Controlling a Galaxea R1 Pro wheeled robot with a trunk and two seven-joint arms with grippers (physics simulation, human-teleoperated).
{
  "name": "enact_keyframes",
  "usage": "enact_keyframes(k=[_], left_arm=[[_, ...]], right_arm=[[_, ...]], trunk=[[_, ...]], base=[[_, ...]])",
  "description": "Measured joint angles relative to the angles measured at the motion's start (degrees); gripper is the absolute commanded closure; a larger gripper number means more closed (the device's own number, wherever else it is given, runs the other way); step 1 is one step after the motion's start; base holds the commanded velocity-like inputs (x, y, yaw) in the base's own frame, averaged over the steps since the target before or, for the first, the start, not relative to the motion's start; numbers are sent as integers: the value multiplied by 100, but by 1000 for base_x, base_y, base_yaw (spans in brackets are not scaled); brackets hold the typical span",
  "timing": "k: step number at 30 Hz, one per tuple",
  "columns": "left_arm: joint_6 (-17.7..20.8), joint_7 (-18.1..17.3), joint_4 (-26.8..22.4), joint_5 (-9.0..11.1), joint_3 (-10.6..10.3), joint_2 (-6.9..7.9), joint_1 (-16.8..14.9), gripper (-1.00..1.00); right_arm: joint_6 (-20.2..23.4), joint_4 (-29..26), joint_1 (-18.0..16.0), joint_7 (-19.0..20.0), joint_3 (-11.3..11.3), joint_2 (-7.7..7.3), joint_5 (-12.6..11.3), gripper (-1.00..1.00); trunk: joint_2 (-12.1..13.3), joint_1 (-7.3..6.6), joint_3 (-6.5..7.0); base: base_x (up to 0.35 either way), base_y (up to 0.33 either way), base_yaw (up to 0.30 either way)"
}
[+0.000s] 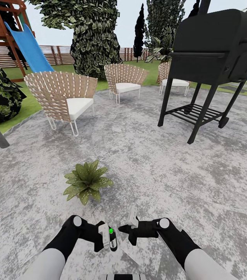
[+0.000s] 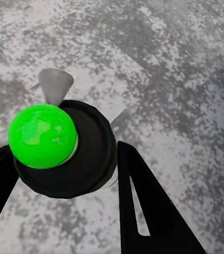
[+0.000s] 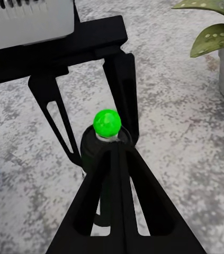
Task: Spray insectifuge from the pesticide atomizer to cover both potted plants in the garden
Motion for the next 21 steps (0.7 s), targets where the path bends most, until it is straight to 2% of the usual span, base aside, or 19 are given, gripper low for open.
enact_keyframes(k=[10, 21], left_arm=[[6, 5, 34, 2, -10, -143, -3, 100], [10, 0, 7, 10, -35, -172, -8, 100]], right_arm=[[0, 1, 0, -1, 0, 0, 0, 100], [0, -1, 0, -5, 1, 0, 0, 100]], trunk=[[0, 0, 0], [0, 0, 0]], base=[[0, 0, 0], [0, 0, 0]])
